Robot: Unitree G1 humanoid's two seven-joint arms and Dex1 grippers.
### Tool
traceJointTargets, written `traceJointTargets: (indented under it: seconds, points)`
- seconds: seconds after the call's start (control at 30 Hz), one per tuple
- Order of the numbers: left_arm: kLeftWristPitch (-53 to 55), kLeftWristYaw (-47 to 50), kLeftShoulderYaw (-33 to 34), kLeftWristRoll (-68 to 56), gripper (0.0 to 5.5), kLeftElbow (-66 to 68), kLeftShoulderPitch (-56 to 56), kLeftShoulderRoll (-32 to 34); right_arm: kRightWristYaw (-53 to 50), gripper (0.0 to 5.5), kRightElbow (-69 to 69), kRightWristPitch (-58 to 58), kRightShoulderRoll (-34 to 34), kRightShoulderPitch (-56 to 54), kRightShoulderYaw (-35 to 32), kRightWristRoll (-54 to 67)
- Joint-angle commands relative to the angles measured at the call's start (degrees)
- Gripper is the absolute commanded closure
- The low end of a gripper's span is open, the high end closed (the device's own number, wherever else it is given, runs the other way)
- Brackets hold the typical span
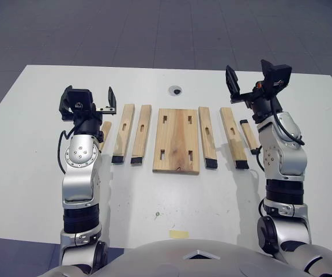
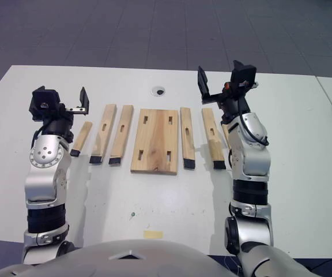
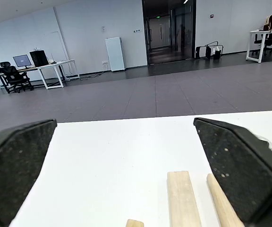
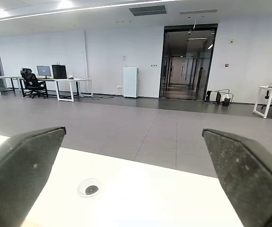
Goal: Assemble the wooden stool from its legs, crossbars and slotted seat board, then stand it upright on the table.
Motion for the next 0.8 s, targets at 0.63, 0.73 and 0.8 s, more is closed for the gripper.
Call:
traceJointTargets:
  seconds: [0.63,0.73,0.8]
  points:
    - [7.3,-30.3,1.6,-7.5,0.11,27.7,-7.5,22.9,-14.2,0.1,-11.8,-5.6,8.8,15.8,-1.5,-4.2]
    - [7.8,-33.8,-1.0,-6.7,0.11,30.5,-6.2,24.5,-15.7,0.1,-11.4,-6.5,10.8,16.1,-0.4,-4.7]
    - [7.8,-34.8,-2.3,-6.0,0.11,32.0,-5.7,25.0,-16.3,0.1,-11.7,-7.0,11.9,16.9,0.3,-5.2]
